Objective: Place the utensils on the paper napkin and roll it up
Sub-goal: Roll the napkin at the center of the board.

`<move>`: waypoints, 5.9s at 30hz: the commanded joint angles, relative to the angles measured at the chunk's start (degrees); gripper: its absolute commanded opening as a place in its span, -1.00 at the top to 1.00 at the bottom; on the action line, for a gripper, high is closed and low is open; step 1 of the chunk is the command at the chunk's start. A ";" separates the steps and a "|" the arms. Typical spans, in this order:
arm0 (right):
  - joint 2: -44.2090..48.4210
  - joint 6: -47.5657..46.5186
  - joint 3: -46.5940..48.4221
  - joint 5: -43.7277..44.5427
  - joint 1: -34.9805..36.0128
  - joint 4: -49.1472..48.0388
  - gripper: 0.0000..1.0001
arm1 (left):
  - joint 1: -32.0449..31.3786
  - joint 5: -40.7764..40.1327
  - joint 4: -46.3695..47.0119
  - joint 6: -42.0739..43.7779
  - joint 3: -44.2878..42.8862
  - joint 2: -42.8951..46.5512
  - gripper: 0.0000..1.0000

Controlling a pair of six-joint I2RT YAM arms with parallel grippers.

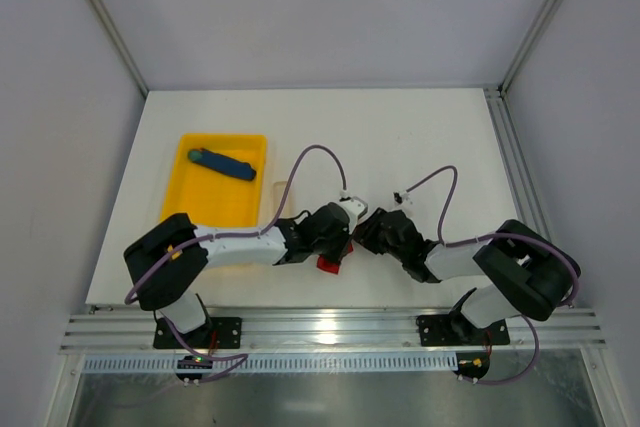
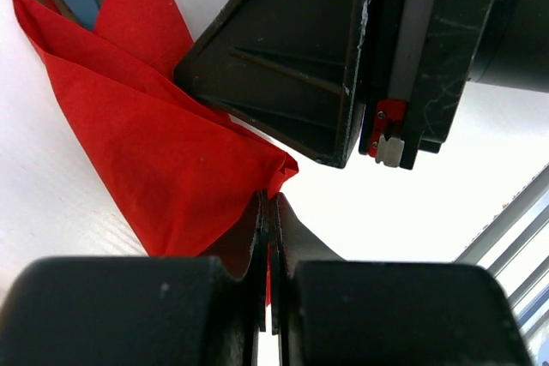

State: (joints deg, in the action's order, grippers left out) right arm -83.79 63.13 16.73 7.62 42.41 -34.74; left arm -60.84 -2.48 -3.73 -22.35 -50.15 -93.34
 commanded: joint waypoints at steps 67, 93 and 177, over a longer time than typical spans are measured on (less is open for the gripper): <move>-1.82 -18.31 -0.73 -18.96 -2.16 -2.79 0.92 | 9.95 5.12 0.83 -7.18 -14.36 -8.61 0.72; 6.00 -14.00 -6.71 -10.52 0.56 -0.15 0.92 | 10.04 -4.55 1.35 -6.13 -10.05 -13.71 0.82; 18.83 -18.47 6.82 4.42 5.66 33.49 0.27 | -6.92 -3.76 12.34 -25.11 17.72 5.62 0.68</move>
State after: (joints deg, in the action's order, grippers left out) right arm -69.21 48.99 19.55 7.88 48.36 -11.53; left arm -67.40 -4.51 9.23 -47.40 -33.82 -86.39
